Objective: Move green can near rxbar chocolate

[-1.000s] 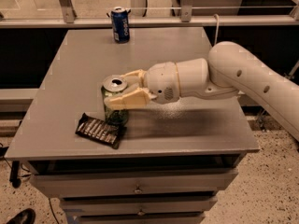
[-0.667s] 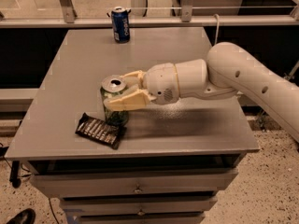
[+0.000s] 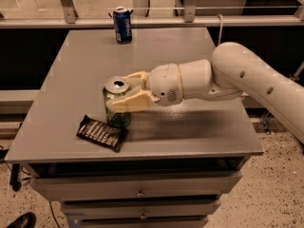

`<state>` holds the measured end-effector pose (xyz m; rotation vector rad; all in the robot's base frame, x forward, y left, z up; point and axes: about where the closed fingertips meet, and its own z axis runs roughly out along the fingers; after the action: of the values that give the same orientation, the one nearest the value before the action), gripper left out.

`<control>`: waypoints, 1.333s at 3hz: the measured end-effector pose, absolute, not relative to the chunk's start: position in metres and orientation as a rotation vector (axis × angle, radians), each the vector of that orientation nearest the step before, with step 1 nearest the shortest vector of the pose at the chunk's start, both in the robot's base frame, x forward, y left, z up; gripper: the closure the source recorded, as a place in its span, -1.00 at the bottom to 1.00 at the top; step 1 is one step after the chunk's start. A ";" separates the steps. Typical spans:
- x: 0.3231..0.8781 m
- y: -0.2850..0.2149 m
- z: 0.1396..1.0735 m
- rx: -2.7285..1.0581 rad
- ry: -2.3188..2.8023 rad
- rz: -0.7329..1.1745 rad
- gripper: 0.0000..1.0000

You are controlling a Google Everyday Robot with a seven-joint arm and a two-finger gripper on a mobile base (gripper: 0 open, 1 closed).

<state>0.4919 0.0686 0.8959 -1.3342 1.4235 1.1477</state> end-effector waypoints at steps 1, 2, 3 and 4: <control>0.492 0.069 0.896 -1.334 1.423 1.148 -0.71; 0.490 0.071 0.889 -1.384 1.394 1.148 -1.00; 0.489 0.070 0.884 -1.416 1.371 1.146 -1.00; 0.498 0.055 0.877 -1.434 1.374 1.109 -1.00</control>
Offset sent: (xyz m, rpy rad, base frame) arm -0.0032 0.0004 -0.0182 -0.0251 -0.0582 0.0875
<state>0.4984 0.0553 0.8772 -1.4344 1.3738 1.1094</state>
